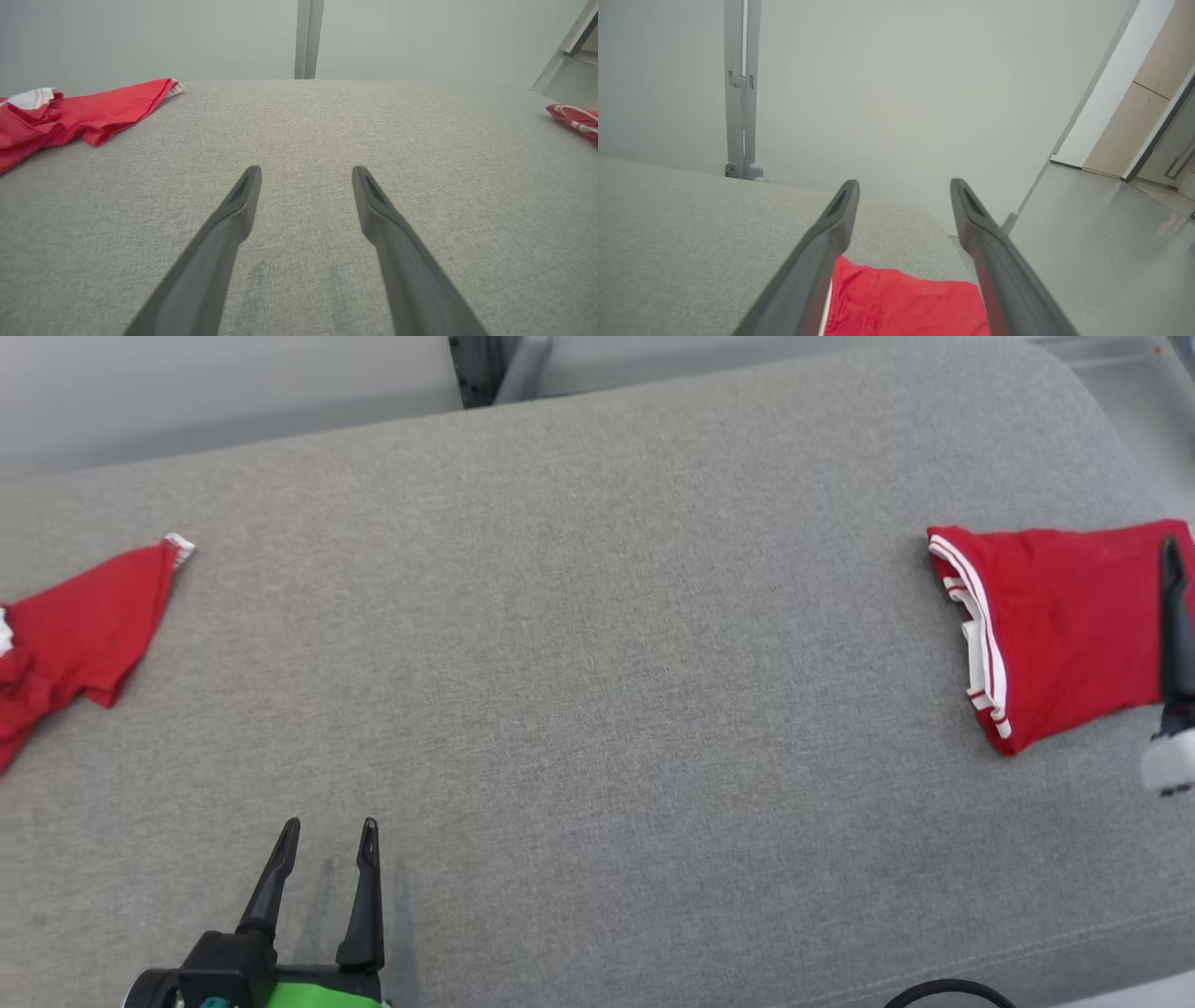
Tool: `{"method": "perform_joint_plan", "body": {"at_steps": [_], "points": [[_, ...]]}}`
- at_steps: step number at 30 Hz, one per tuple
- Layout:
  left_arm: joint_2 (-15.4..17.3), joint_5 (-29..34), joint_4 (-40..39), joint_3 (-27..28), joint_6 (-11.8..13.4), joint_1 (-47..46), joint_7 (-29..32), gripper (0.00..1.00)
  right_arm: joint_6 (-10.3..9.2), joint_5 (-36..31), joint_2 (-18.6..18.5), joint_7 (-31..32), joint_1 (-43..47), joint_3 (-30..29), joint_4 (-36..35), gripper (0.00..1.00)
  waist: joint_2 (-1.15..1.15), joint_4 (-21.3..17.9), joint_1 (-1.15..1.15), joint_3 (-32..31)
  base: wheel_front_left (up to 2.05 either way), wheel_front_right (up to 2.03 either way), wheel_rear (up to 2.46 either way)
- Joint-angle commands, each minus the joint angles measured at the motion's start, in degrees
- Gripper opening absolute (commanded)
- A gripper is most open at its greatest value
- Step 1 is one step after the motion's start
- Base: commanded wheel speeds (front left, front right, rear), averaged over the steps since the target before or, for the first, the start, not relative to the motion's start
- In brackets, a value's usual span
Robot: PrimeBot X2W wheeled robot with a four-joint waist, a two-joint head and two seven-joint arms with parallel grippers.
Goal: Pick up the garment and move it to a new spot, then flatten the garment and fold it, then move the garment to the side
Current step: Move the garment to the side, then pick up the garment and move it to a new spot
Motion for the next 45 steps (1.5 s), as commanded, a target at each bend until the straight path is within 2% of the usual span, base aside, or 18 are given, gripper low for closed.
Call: {"method": "perform_joint_plan", "body": {"at_steps": [1,6,9,13,15,20,29,33,40,45], "points": [[-0.1,-0.5,0.4,0.3,0.2,1.2,0.0,1.00,-0.11,-0.7,2.1,-0.1,4.1,-0.7,-2.1,1.00,0.00,5.7,0.00,-8.3,0.00,0.00,0.00],[-0.1,0.1,2.7,1.2,0.1,2.6,0.0,1.00,-0.10,-3.5,9.3,-0.1,15.9,-2.6,-8.5,1.00,0.00,9.1,0.00,-11.2,0.00,0.00,0.00],[-0.2,-0.5,4.2,1.9,-0.1,2.9,0.0,1.00,-0.12,-5.4,12.7,-0.1,20.9,-1.1,-8.5,1.00,0.00,10.4,0.00,-12.5,0.00,0.00,0.00],[-0.2,-0.5,5.9,3.9,-0.2,3.4,0.0,1.00,-0.11,-7.0,15.3,-0.1,24.5,2.1,-6.4,1.00,0.00,10.4,0.00,-13.5,0.00,0.00,0.00],[-0.2,-1.2,6.2,4.7,0.2,3.8,0.0,1.00,-0.11,-7.1,17.8,-0.1,25.7,2.2,-5.1,1.00,0.00,10.4,0.00,-14.0,0.00,0.00,0.00],[-0.2,-1.9,5.5,4.5,0.4,3.6,0.0,1.00,-0.11,-7.3,20.0,-0.1,26.4,1.1,-3.5,1.00,0.00,10.1,0.00,-14.5,0.00,0.00,0.00],[-0.2,-2.1,4.4,4.3,0.5,3.1,0.0,1.00,-0.11,-7.7,21.0,-0.1,26.4,0.8,-3.8,1.00,0.00,11.5,0.00,-14.9,0.00,0.00,0.00],[-0.2,-2.0,3.7,4.7,0.7,3.1,0.0,1.00,-0.10,-7.4,21.5,-0.1,27.2,1.7,-4.8,1.00,0.00,15.8,0.00,-14.9,0.00,0.00,0.00],[-0.2,-1.6,3.2,6.9,1.2,4.4,0.0,1.00,-0.10,-6.8,22.2,-0.1,26.4,4.8,-5.0,1.00,0.00,28.9,0.00,-15.5,0.00,0.00,0.00],[-0.2,-1.4,3.1,9.0,1.0,5.4,0.0,1.00,-0.10,-6.4,22.5,-0.1,24.4,8.4,-4.6,1.00,0.00,35.1,0.00,-15.8,0.00,0.00,0.00]]}}
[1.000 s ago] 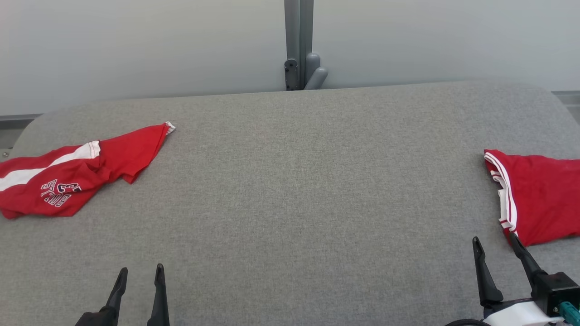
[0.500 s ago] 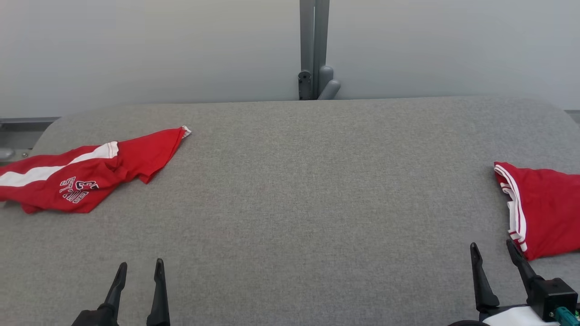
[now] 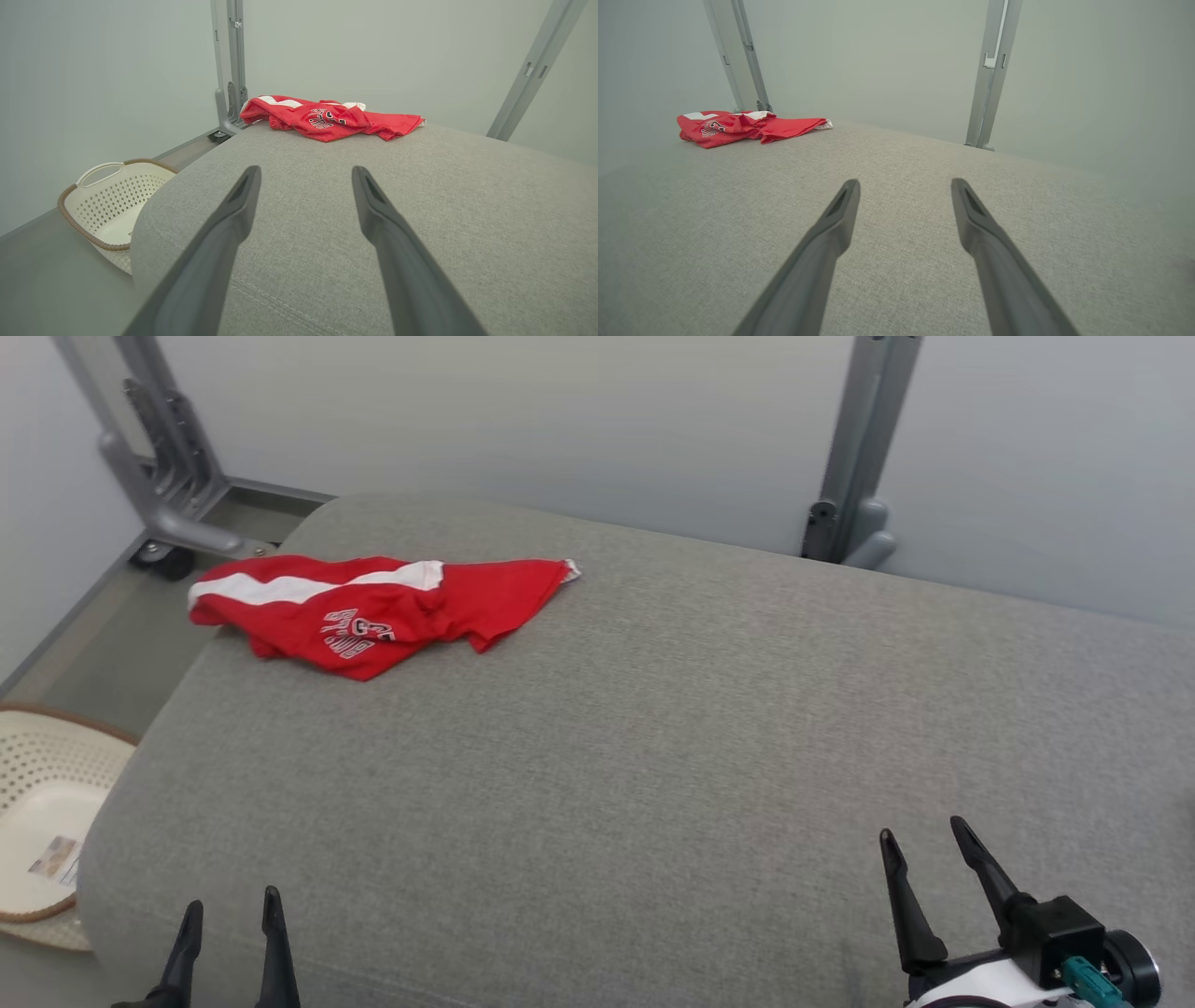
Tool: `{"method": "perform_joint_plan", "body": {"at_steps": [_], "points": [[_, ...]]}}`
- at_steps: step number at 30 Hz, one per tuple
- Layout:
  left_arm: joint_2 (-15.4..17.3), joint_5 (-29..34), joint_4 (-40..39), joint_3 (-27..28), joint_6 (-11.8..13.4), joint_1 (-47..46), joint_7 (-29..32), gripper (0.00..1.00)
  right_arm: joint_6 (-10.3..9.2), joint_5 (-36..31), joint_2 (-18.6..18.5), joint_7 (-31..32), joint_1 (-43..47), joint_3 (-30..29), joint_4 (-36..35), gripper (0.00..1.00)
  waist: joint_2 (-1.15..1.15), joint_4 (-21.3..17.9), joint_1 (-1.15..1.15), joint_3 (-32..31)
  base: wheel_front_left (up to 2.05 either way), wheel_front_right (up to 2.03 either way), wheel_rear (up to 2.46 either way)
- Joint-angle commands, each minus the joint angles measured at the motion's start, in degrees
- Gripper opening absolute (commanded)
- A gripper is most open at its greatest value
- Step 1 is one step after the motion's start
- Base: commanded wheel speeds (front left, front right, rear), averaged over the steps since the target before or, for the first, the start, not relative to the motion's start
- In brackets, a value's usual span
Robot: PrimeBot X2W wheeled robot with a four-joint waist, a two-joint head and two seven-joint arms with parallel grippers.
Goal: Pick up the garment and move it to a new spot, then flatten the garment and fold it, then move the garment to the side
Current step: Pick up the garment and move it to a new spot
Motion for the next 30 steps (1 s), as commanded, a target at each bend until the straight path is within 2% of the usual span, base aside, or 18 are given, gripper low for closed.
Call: {"method": "perform_joint_plan", "body": {"at_steps": [1,8,11,15,19,20,24,30], "points": [[0.1,0.2,-0.3,0.9,-0.2,0.7,0.0,1.00,-0.11,0.3,0.1,-0.1,-0.9,1.3,0.1,1.00,0.00,9.6,0.00,-0.6,0.00,0.00,0.00],[0.0,-2.3,-1.8,-0.4,-0.5,-2.3,0.0,1.00,-0.11,0.5,-0.9,-0.1,-2.8,2.9,-1.6,1.00,0.00,9.8,0.00,3.3,0.00,0.00,0.00],[0.0,-4.7,-2.1,-2.5,-0.8,-6.1,0.0,1.00,-0.10,0.1,-3.0,-0.1,-4.8,2.3,-3.3,1.00,0.00,8.3,0.00,9.5,0.00,0.00,0.00],[0.0,-9.0,-0.5,-5.5,-1.0,-16.0,0.0,1.00,-0.10,-0.3,-7.8,-0.1,-9.4,0.5,-6.3,1.00,0.00,6.3,0.00,21.6,0.00,0.00,0.00],[0.0,-11.4,5.6,-9.0,-1.4,-28.8,0.0,1.00,-0.10,0.0,-13.5,-0.1,-14.2,-2.0,-8.8,1.00,0.00,5.0,0.00,32.5,0.00,0.00,0.00],[0.0,-11.4,5.6,-9.0,-1.4,-28.8,0.0,1.00,-0.10,0.0,-13.5,-0.1,-14.2,-2.0,-8.8,1.00,0.00,5.0,0.00,32.5,0.00,0.00,0.00],[1.0,-13.8,14.1,-11.2,-1.8,-42.0,1.5,1.00,-0.10,0.7,-17.3,-0.1,-17.5,-4.4,-10.7,1.00,0.00,3.8,0.00,38.9,0.00,0.00,0.00],[4.0,-21.5,25.8,-14.0,-2.0,-56.9,7.3,1.00,-0.10,1.8,-19.6,-0.1,-20.0,-4.1,-13.3,1.00,0.00,0.9,0.00,43.1,0.00,0.00,0.00]]}}
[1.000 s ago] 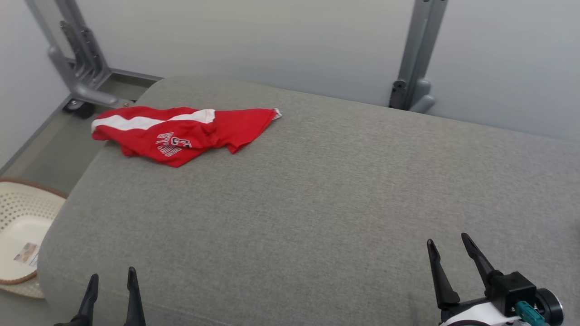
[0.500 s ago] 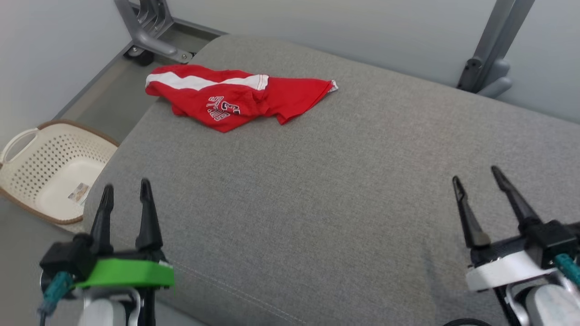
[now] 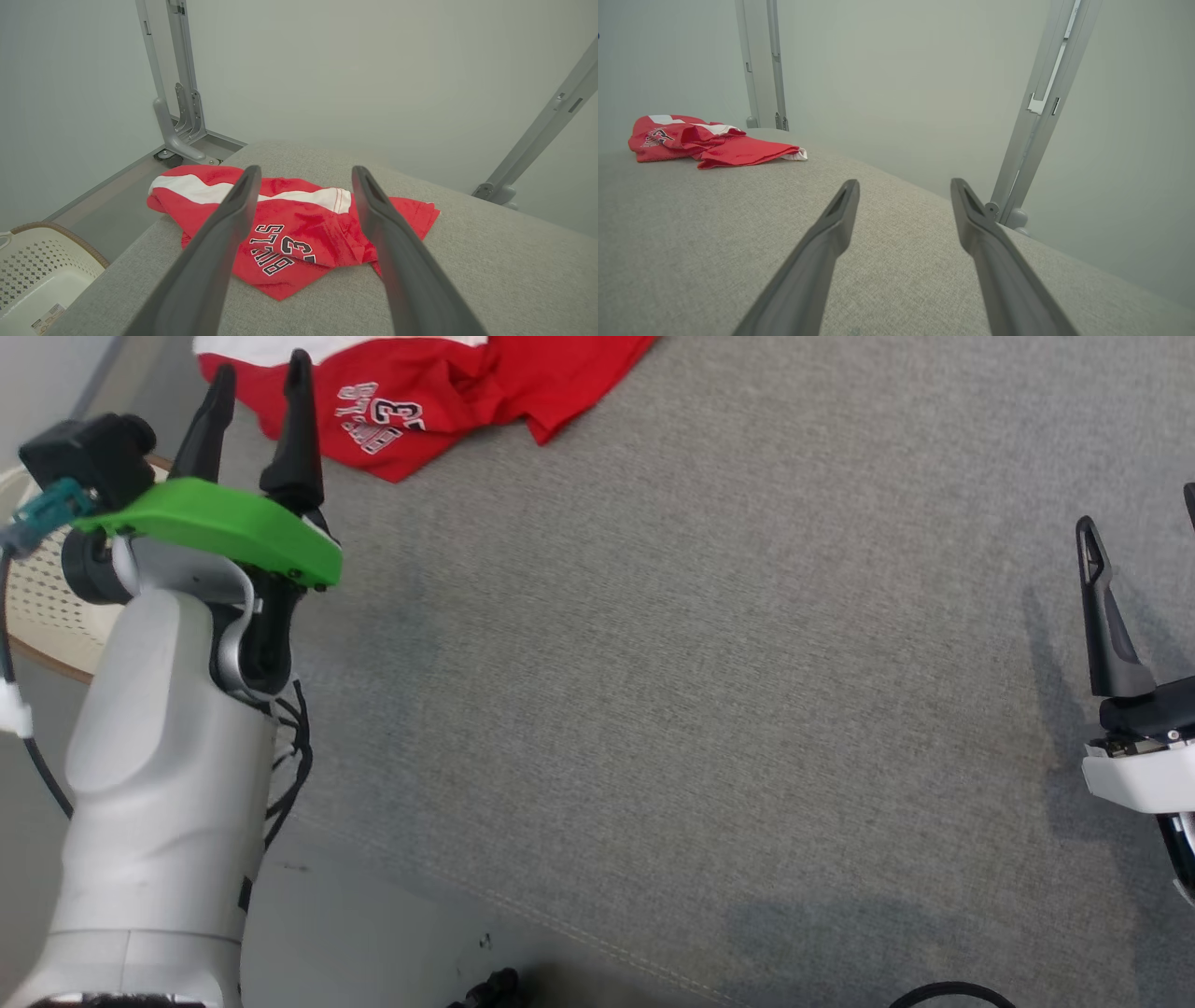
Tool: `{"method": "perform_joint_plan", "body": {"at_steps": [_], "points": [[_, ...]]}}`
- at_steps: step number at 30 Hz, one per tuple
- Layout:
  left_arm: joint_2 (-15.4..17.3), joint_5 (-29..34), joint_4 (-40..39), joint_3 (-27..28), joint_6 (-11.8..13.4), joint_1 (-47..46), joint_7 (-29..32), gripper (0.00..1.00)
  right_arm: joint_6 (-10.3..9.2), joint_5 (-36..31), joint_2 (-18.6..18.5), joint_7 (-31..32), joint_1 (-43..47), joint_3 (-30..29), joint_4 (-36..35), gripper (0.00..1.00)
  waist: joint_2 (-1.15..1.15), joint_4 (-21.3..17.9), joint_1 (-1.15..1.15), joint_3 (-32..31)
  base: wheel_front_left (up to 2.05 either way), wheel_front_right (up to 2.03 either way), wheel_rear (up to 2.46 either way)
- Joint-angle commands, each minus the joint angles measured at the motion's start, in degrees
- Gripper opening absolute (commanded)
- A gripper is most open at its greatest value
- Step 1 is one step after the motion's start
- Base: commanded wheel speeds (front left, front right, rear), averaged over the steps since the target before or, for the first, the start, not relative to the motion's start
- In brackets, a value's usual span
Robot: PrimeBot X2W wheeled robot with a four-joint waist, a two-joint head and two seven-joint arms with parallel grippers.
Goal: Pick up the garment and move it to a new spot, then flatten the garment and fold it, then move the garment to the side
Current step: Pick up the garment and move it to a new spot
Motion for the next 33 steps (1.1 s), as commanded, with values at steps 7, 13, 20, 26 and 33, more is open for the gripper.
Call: {"method": "perform_joint_plan", "body": {"at_steps": [7,13,20,26,33], "points": [[4.0,-9.4,11.5,-2.9,-0.2,-10.3,5.0,1.00,-0.10,0.6,-0.6,-0.1,-1.3,1.9,-4.0,1.00,0.00,-13.6,-0.01,18.3,0.00,0.00,0.00],[5.8,-12.1,20.1,-3.9,-0.2,-13.6,4.0,1.00,-0.10,0.5,0.3,0.0,1.8,1.1,-5.6,1.00,0.00,-16.1,-0.01,18.6,0.00,0.00,0.00],[7.1,-14.2,26.9,-4.7,-0.2,-15.3,2.3,1.00,-0.11,0.5,0.9,0.0,5.0,-0.6,-7.6,1.00,0.00,-18.1,-0.01,19.4,0.00,0.00,0.00],[4.8,-15.0,30.3,-8.4,-0.3,-14.6,5.0,0.00,-0.10,0.8,1.7,0.1,6.5,-1.7,-7.5,1.00,0.00,-17.9,-0.01,18.4,0.00,0.00,0.00],[6.8,-16.4,22.6,-13.2,-0.5,-13.0,-1.2,0.00,-0.05,1.0,4.5,0.0,4.9,1.1,-5.2,1.00,0.00,-17.1,-0.01,12.4,0.00,0.00,0.00]]}}
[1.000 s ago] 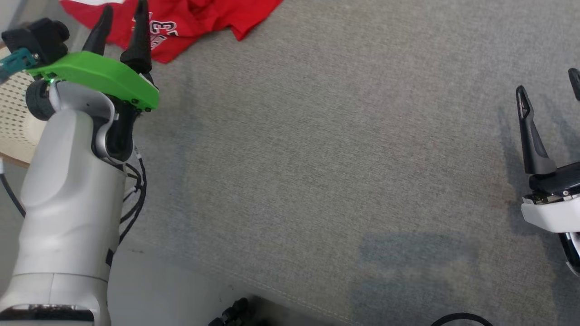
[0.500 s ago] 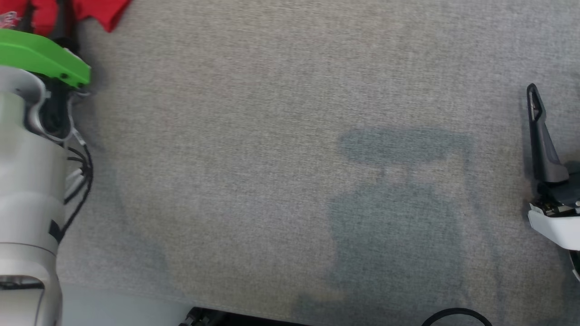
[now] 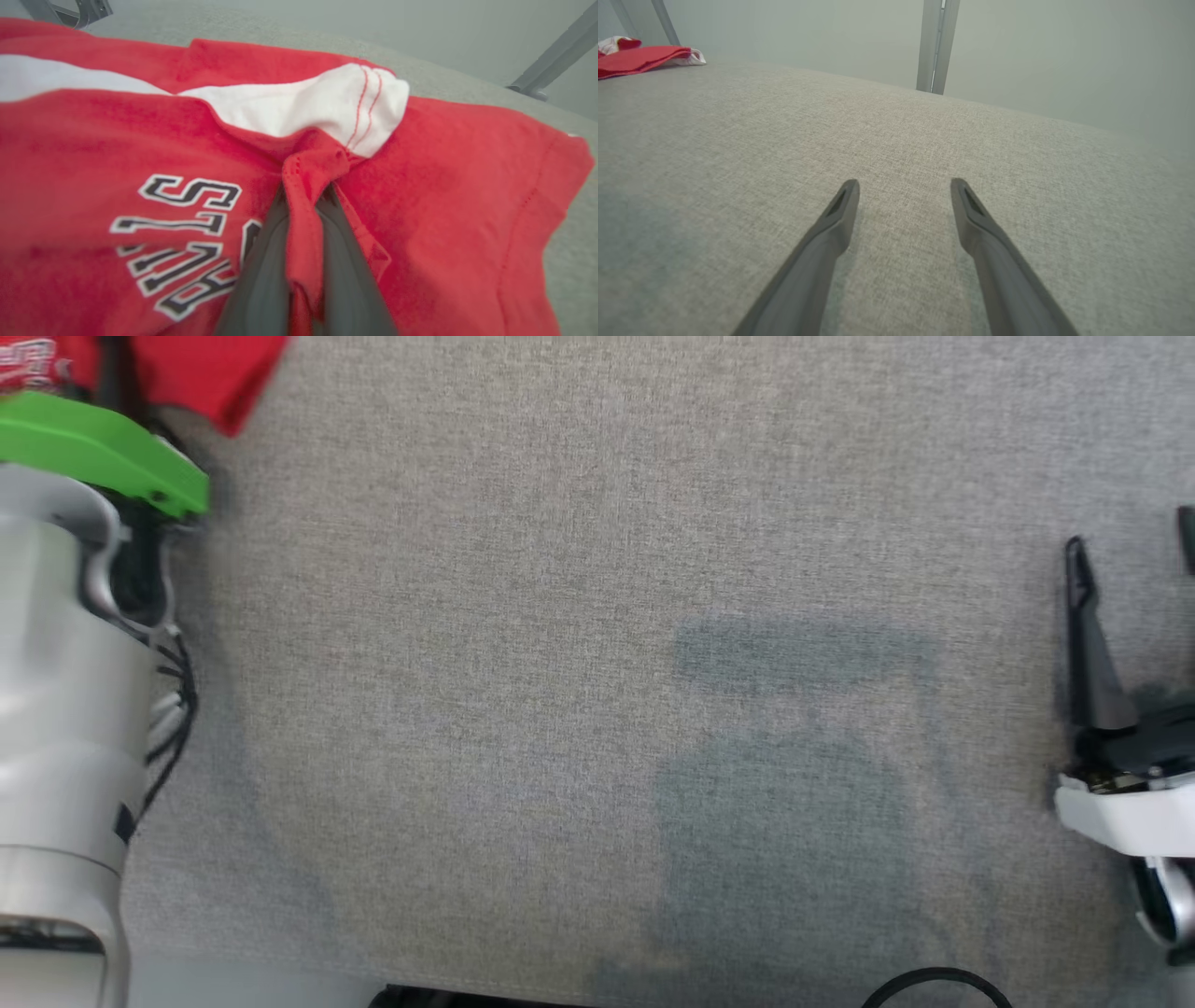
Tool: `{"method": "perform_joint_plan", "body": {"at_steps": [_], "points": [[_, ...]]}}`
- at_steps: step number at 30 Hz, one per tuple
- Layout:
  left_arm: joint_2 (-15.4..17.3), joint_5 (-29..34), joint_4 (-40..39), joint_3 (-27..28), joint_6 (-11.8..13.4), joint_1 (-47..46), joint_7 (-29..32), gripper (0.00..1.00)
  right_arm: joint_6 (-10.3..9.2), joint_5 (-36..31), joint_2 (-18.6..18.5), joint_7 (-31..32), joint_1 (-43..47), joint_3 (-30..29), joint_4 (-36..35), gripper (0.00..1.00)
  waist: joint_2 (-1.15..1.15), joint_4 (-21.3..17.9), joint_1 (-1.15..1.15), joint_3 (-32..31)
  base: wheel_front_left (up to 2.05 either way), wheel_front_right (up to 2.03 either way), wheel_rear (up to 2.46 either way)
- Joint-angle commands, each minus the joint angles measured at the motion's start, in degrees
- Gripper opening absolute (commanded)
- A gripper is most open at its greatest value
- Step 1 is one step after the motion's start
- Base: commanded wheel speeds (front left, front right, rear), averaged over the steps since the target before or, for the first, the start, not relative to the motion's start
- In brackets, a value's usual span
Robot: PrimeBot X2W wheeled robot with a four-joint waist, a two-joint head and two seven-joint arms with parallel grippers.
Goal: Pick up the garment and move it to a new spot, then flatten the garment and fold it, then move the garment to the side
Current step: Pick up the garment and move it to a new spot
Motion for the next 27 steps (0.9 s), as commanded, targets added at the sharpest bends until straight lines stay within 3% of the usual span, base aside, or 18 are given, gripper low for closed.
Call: {"method": "perform_joint_plan", "body": {"at_steps": [1,4,11,19,22,27], "points": [[-1.8,0.0,-1.8,-3.0,-0.7,3.6,-0.2,0.00,0.02,0.3,1.5,0.2,0.2,1.4,2.1,1.00,0.00,0.9,0.00,-4.9,0.00,0.00,0.00],[0.1,0.0,-5.4,-4.7,-0.5,4.8,-2.0,0.00,0.02,0.5,2.9,0.2,0.1,2.3,3.3,1.00,0.00,0.7,0.00,-7.6,0.00,0.00,0.00],[2.8,-1.3,-28.7,-12.8,-0.5,15.2,-0.4,0.00,-0.01,1.1,10.6,0.1,2.7,3.5,7.1,1.00,0.00,-2.5,0.00,-17.8,0.00,0.00,0.00],[0.1,-1.0,-56.8,-21.5,6.3,26.8,9.0,0.00,-0.01,1.8,14.9,0.1,5.4,2.2,8.7,1.00,0.00,-9.2,0.00,-23.3,0.00,0.00,0.00],[-1.9,0.0,-59.7,-25.6,8.6,29.1,11.6,0.00,0.00,2.1,15.6,0.1,5.7,1.9,9.0,1.00,0.00,-12.1,0.00,-24.4,0.00,0.00,0.00],[-7.3,0.4,-53.6,-31.1,9.4,30.1,13.7,0.00,0.00,2.7,16.1,0.1,4.9,2.5,9.8,1.00,0.00,-17.0,0.00,-25.0,0.00,0.00,0.00]]}}
